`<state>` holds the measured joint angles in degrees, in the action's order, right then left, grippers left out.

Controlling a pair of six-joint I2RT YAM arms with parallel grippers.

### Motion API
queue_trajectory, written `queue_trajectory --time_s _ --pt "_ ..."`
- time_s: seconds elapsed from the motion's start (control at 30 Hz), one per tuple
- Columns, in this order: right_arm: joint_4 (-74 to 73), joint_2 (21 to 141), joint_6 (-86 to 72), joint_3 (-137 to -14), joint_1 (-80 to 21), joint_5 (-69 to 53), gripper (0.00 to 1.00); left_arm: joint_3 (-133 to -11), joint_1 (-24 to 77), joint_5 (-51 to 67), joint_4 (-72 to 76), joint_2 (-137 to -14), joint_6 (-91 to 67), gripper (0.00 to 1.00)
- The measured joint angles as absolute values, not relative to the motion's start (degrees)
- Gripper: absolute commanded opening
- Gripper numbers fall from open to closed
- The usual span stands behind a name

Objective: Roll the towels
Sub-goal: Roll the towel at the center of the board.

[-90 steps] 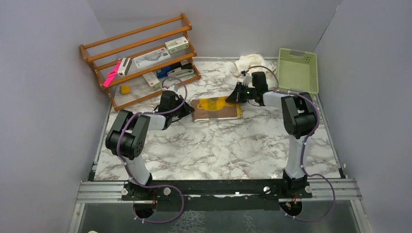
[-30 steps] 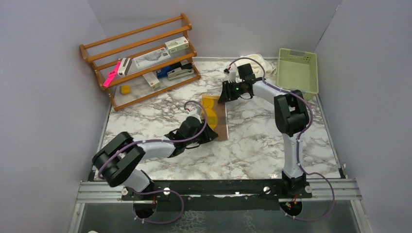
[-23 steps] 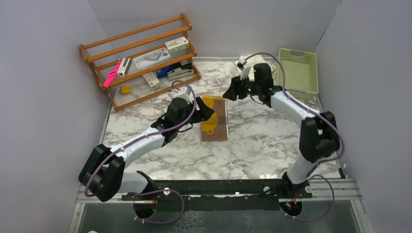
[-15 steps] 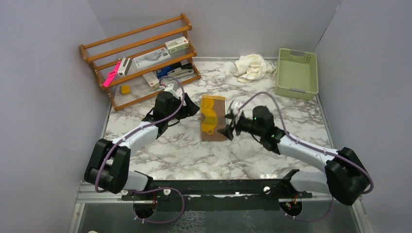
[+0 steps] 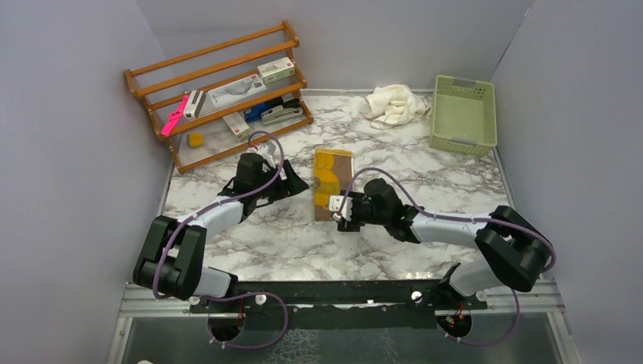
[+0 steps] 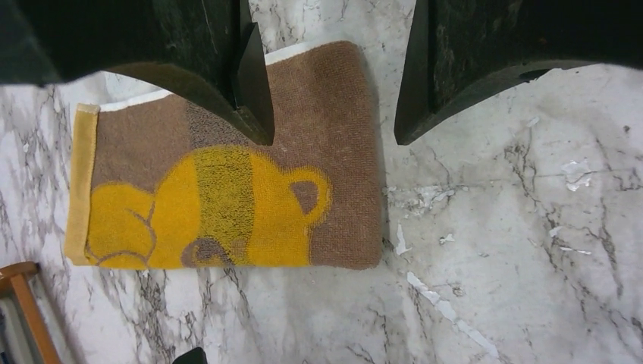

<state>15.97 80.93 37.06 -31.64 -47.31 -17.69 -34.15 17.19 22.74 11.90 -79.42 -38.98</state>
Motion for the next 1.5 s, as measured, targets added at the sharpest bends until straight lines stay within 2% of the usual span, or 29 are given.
queue_trajectory --time_s 0.3,0.5,0.87,0.93,1.0,1.07,1.27,1.5 --pt "13.8 87.4 41.3 -34.7 -47.7 -16.5 0.48 -33.1 15.7 24.8 12.3 -79.0 -38.9 0.79" --pt "13.1 88.6 42.2 -34.9 -48.2 -16.6 0.46 -32.9 15.2 25.5 12.9 -79.0 -39.0 0.78" --pt "12.0 93.5 43.4 -38.7 -48.6 -16.6 0.32 -32.7 14.9 26.4 14.1 -79.0 -39.3 0.77" --pt "11.8 93.5 43.4 -38.7 -48.7 -16.6 0.26 -32.7 14.7 26.5 14.1 -79.0 -39.3 0.77" --pt "11.5 93.5 43.5 -38.8 -48.7 -16.6 0.13 -32.7 14.4 26.6 14.1 -79.0 -39.3 0.77" --pt "10.0 93.8 43.7 -39.5 -48.7 -16.7 0.06 -32.7 14.2 26.6 14.1 -79.0 -39.3 0.77" --pt "4.1 95.3 43.0 -44.1 -48.6 -18.5 0.03 -32.7 13.5 27.3 13.2 -78.5 -39.2 0.77" --pt "-3.3 94.7 37.3 -48.5 -48.2 -27.3 0.02 -32.7 13.2 29.4 11.2 -74.7 -39.0 0.77"
